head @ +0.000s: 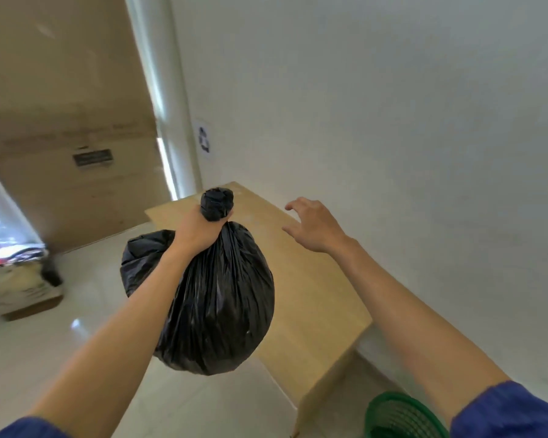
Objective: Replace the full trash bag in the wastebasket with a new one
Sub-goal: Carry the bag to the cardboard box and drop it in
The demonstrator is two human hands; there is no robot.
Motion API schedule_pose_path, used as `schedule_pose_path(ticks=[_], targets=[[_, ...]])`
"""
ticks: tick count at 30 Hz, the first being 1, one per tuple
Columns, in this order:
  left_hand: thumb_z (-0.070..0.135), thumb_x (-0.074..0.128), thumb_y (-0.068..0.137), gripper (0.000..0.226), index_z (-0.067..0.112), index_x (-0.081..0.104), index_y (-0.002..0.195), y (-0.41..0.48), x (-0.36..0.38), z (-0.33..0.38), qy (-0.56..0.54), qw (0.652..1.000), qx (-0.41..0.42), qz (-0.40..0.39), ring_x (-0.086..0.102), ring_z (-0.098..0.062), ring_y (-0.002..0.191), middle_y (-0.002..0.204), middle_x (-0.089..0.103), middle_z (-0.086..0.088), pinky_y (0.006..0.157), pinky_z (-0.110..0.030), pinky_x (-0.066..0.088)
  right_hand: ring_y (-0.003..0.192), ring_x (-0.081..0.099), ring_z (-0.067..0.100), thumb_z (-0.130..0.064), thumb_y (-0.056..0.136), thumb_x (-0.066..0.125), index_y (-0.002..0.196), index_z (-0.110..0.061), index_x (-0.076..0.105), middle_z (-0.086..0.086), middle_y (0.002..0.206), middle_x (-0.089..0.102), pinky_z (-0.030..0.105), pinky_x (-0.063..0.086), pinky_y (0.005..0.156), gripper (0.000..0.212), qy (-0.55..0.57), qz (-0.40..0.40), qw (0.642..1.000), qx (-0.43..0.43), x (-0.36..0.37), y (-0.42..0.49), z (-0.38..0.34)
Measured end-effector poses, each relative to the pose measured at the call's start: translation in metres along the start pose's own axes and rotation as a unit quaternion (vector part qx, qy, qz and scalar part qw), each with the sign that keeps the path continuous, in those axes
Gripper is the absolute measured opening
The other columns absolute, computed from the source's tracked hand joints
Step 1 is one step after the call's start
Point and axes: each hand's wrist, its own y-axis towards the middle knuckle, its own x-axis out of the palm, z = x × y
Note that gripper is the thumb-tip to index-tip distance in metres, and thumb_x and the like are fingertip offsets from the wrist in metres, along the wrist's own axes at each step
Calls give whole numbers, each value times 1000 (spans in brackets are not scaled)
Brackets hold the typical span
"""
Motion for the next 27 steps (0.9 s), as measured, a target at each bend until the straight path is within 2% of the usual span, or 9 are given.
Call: schedule_pose_path(ticks=[3, 6, 10, 13, 17, 21, 27], targets=[[41, 64, 98, 44, -2, 65, 91, 30, -65, -54, 34, 999, -32, 21, 55, -29, 71, 85, 63, -24, 71, -36, 43, 134, 50, 31, -46, 97, 62, 143, -16, 53, 7, 145, 55, 46, 38, 114, 56, 9, -18, 999, -25, 38, 65, -66], [47, 65, 96, 52, -5, 69, 91, 68, -127, -106, 57, 996, -53, 43, 64, -34, 83, 87, 70, -20, 76, -39, 50, 140, 44, 30, -47, 97, 61, 144, -18, 52, 6, 150, 51, 45, 35, 117, 57, 12, -25, 999, -43, 70, 125, -129], [55, 65, 93, 56, 0, 71, 85, 123, -200, -168, 71, 993, -63, 75, 66, -32, 84, 82, 71, -16, 77, -42, 55, 146, 39, 28, -47, 96, 62, 145, -19, 51, 6, 154, 48, 46, 28, 122, 58, 23, -24, 997, -63, 110, 204, -201], [61, 66, 90, 57, 4, 73, 89, 164, -244, -206, 74, 990, -72, 100, 66, -30, 88, 86, 72, -12, 83, -48, 58, 142, 43, 29, -48, 96, 61, 145, -19, 50, 6, 150, 51, 46, 30, 121, 58, 21, -37, 996, -76, 139, 258, -241], [60, 67, 89, 52, 9, 70, 83, 229, -288, -255, 83, 985, -80, 128, 66, -31, 87, 85, 70, -10, 85, -50, 58, 132, 49, 30, -49, 97, 61, 143, -21, 50, 5, 141, 54, 45, 37, 114, 55, 19, -49, 994, -92, 177, 334, -280], [57, 67, 91, 51, 7, 69, 79, 302, -319, -299, 97, 982, -87, 135, 65, -31, 86, 82, 69, -12, 83, -49, 58, 126, 52, 29, -47, 96, 61, 141, -20, 52, 5, 132, 57, 43, 38, 112, 53, 25, -59, 992, -110, 216, 425, -307], [58, 67, 90, 46, 12, 70, 87, 428, -357, -357, 98, 978, -119, 138, 66, -29, 89, 91, 69, -10, 86, -46, 58, 129, 51, 31, -48, 97, 59, 143, -18, 51, 7, 138, 56, 45, 36, 114, 55, 29, -69, 989, -128, 263, 576, -343]])
